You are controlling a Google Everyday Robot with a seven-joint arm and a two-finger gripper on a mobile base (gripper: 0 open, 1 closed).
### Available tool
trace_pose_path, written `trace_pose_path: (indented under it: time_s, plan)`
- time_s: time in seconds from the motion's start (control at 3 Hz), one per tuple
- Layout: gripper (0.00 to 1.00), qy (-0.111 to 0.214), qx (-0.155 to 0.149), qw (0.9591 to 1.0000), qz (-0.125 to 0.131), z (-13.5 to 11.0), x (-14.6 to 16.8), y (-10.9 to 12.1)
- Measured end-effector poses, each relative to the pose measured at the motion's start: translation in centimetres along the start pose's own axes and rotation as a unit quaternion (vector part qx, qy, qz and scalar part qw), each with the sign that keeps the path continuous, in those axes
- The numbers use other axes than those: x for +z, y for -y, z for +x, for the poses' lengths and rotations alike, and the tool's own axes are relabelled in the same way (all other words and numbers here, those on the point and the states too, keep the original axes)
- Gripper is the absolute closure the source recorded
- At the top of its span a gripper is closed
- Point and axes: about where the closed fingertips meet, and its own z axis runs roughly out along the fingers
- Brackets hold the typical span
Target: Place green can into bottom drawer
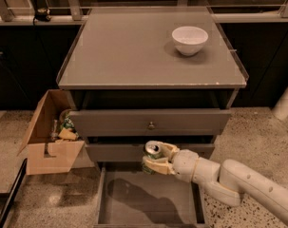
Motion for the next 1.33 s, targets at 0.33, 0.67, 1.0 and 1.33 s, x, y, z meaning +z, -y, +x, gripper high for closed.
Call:
trace_pose_path:
  time_s: [0.33, 0.67, 1.0, 1.33]
  plan:
    - [1.0, 0.006, 0.0, 1.0, 0.005, 2.7, 0.3, 0.1]
    - [1.0, -0.001, 0.01, 0.9999, 0.006, 6.4, 0.8, 0.0]
    - [1.0, -0.023, 0.028, 0.9992, 0.014, 11.1, 1.4, 0.2]
    - [1.0, -0.023, 0.028, 0.9992, 0.014, 11.1, 1.4, 0.2]
